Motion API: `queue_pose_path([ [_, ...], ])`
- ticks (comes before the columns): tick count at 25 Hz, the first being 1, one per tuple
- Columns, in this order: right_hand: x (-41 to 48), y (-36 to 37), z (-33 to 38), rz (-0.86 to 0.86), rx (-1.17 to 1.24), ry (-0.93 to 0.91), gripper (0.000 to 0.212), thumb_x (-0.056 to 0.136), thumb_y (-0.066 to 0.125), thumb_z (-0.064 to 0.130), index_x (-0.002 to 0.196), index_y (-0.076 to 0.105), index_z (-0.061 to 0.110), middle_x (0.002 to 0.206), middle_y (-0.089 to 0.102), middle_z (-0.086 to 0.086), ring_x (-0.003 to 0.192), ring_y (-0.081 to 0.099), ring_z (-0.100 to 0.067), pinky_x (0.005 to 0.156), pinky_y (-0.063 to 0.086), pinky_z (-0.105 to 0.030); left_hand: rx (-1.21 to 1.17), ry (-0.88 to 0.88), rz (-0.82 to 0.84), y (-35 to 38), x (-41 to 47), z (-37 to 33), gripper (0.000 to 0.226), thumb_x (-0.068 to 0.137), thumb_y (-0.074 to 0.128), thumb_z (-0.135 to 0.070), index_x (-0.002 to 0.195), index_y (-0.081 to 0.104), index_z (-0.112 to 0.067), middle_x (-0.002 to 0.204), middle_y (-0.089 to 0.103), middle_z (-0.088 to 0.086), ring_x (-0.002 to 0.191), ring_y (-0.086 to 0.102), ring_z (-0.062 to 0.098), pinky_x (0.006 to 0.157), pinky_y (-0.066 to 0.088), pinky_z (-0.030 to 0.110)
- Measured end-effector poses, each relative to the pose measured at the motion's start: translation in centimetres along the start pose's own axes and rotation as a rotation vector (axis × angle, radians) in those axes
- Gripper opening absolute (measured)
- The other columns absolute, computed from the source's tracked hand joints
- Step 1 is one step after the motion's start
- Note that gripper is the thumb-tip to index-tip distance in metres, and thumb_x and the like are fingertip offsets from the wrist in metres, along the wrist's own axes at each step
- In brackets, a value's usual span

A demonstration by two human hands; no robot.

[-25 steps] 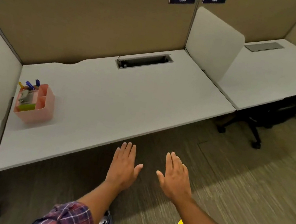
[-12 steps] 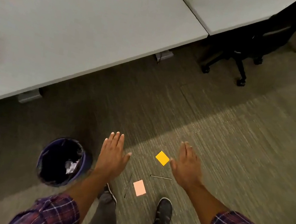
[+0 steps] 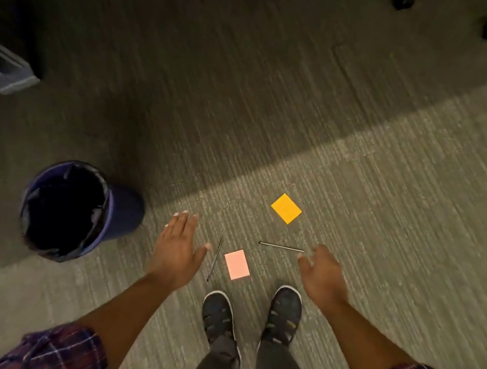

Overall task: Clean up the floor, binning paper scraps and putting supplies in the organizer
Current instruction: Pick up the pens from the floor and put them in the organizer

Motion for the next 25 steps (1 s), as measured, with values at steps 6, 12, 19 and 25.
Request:
queue_pose_path([
  [6, 12.3, 14.7, -7.8, 0.071, 0.21, 0.297, 0.044, 0.092, 0.055, 0.048, 0.09, 0.069, 0.007, 0.098, 0.074, -0.02, 0.096, 0.07, -0.039, 0.078, 0.049, -0.037, -0.234, -0.273, 0.089, 16.0, 10.7, 7.6, 0.059, 0.098, 0.064, -0.034, 0.15, 0.049, -0.01, 0.151, 0.055, 0.017, 0.137, 0.054, 0.035, 0.116, 0.041, 0.039],
  [12, 18.8, 25.8, -14.3, 0.106, 0.416, 0.529, 0.045, 0.092, 0.056, 0.055, 0.078, 0.067, 0.013, 0.075, 0.072, -0.01, 0.067, 0.069, -0.031, 0.068, 0.057, -0.04, -0.188, -0.307, 0.206, 29.2, 16.7, 9.2, 0.025, 0.095, 0.065, -0.019, 0.113, 0.069, -0.002, 0.117, 0.073, 0.018, 0.112, 0.069, 0.033, 0.094, 0.053, 0.034],
  [19, 22.8, 31.4, -17.0, -0.055, 0.875, 0.885, 0.046, 0.099, 0.052, 0.054, 0.082, 0.058, 0.011, 0.08, 0.063, -0.004, 0.08, 0.067, -0.02, 0.085, 0.057, -0.043, -0.108, -0.411, 0.182, 34.8, 20.3, 10.4, 0.033, 0.094, 0.074, -0.028, 0.113, 0.07, -0.001, 0.113, 0.075, 0.017, 0.108, 0.073, 0.033, 0.084, 0.058, 0.037],
  [25, 23.1, 29.7, -17.4, -0.192, 0.691, 0.711, 0.027, 0.087, 0.059, 0.038, 0.077, 0.062, 0.013, 0.075, 0.072, -0.009, 0.074, 0.074, -0.032, 0.075, 0.062, -0.057, -0.14, -0.332, 0.174, 34.8, 20.4, 9.2, 0.02, 0.103, 0.058, -0.029, 0.108, 0.066, -0.011, 0.1, 0.074, 0.008, 0.089, 0.073, 0.023, 0.069, 0.056, 0.031],
])
Point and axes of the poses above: each hand's wrist, its own x-axis towards the middle knuckle, its own y-axis out of the palm, z = x × y, the point moved 8 cm from there along x, towards the middle knuckle
